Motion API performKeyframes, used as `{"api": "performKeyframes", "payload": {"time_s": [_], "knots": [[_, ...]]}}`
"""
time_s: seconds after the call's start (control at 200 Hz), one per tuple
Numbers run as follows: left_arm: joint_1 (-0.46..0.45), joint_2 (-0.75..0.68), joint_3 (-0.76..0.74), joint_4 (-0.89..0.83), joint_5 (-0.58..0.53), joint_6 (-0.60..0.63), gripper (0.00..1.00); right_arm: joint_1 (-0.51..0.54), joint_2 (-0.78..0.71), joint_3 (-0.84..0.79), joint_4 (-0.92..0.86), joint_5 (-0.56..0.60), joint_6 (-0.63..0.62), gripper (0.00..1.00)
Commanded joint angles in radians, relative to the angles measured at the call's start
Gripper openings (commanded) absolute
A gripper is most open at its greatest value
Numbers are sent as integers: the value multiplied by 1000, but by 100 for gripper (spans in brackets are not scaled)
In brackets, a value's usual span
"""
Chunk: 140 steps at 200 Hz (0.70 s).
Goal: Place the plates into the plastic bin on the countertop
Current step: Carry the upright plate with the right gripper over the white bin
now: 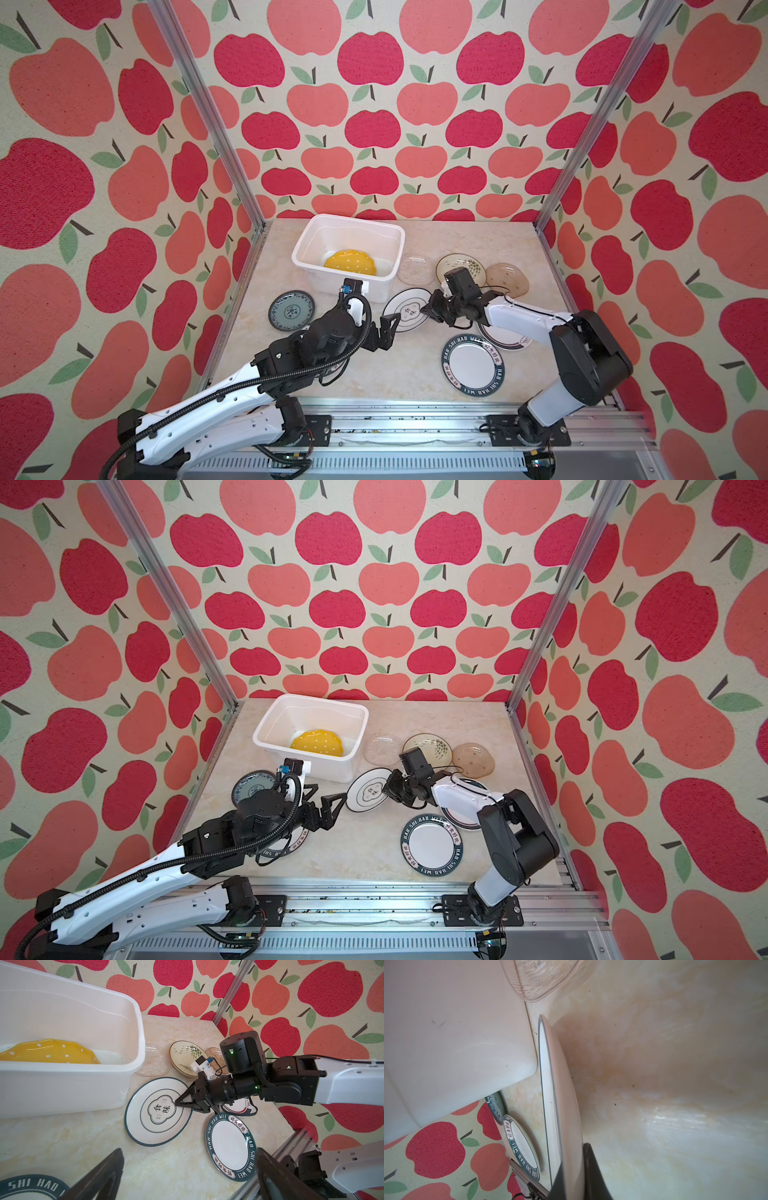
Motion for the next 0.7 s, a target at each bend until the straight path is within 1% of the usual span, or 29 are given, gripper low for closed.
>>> {"api": "performKeyframes", "payload": {"time_s": [0.0, 0.145, 0.245, 0.35, 0.45, 0.505, 0.545, 0.575, 0.615, 0.695], "knots": [[-5, -27, 58, -63, -65, 26, 99, 6, -107, 79, -217, 76, -90, 0], [-4, -92, 62, -133, -174, 69, 99, 2, -236, 217, -460, 185, -207, 0], [-1, -146, 41, -178, -262, 110, 99, -16, -283, 345, -573, 217, -266, 0], [15, -180, 29, -243, -311, 158, 99, -35, -248, 514, -650, 195, -298, 0], [57, -201, 28, -312, -331, 160, 99, -37, -170, 664, -656, 157, -292, 0], [106, -210, 26, -333, -309, 144, 99, -33, -113, 746, -642, 130, -281, 0], [152, -217, 26, -338, -259, 137, 99, -26, -68, 806, -637, 117, -275, 0], [205, -220, 26, -339, -214, 131, 99, -21, -34, 853, -637, 112, -272, 0], [273, -220, 25, -337, -130, 117, 99, -14, 15, 912, -638, 106, -274, 0], [437, -216, 12, -322, 44, 72, 99, 3, 115, 1031, -654, 106, -291, 0]]}}
